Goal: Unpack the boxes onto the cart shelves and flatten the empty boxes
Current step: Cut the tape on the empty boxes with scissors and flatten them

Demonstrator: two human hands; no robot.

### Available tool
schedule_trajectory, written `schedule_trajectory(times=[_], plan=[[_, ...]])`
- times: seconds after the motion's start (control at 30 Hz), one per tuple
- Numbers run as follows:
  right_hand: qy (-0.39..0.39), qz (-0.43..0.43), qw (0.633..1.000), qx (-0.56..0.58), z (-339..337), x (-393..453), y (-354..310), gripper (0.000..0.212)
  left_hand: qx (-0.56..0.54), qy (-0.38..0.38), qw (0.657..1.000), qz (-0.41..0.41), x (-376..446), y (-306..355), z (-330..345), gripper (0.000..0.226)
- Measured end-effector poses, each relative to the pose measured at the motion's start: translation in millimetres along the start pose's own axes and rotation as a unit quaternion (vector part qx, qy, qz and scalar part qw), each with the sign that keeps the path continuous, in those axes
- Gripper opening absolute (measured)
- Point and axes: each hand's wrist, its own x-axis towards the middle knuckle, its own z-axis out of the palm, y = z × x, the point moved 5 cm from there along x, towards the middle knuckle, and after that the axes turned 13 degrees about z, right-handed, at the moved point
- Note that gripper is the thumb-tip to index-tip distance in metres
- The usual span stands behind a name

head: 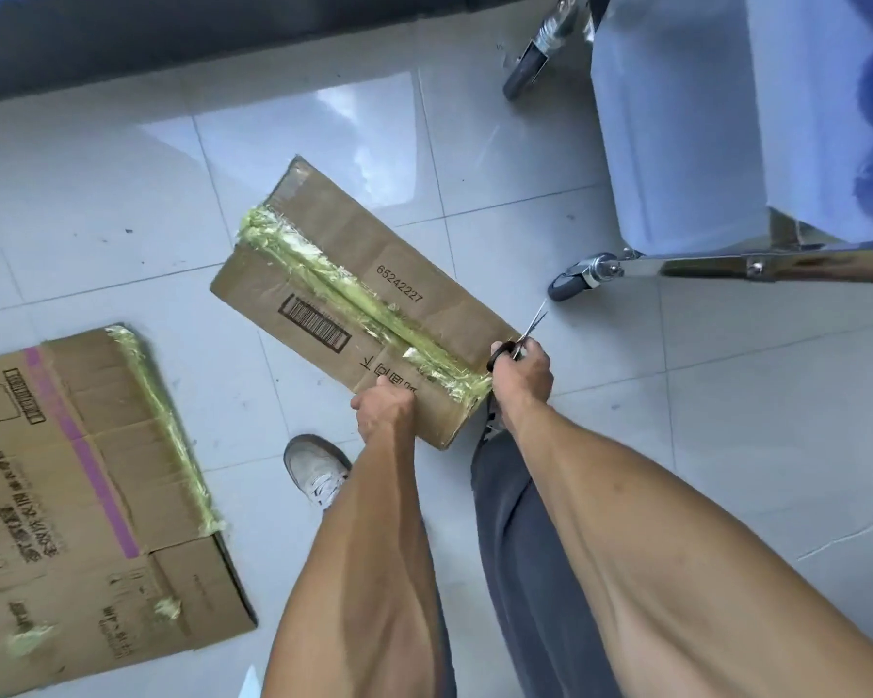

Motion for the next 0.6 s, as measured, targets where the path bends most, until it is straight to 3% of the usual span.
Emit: schedule_trajectory(times=[0.1,0.17,0.27,0.33,0.37,0.5,0.6], plan=[[0.020,-0.021,1.000,-0.008,-6.8,-1.7,-34.9,0.023,0.128,-0.015,0.992,0.015,-11.2,36.8,-3.8,0.031],[0.022,-0.036,0.999,-0.012,-9.2,-6.9,-62.3,0.036,0.235,0.028,0.971,0.019,-13.9,65.7,-20.0,0.029],[0.008,-0.047,0.997,-0.055,-17.2,-11.3,-92.7,0.043,0.381,0.122,0.905,0.145,-14.6,124.7,-42.6,0.024],[0.015,-0.048,0.995,-0.087,-26.8,-15.5,-97.0,0.038,0.418,0.134,0.864,0.247,-12.0,160.0,-52.8,0.005],[0.025,-0.043,0.995,-0.091,-32.5,-17.7,-93.7,0.036,0.439,0.137,0.837,0.296,-8.6,173.8,-55.6,0.010],[0.054,-0.018,0.992,-0.115,-46.0,-29.9,-67.5,0.037,0.551,0.068,0.738,0.384,-5.4,213.1,-50.2,0.073],[0.082,-0.028,0.985,-0.148,-44.4,-35.8,-41.2,0.036,0.583,0.000,0.701,0.411,-1.5,223.3,-32.0,0.103]])
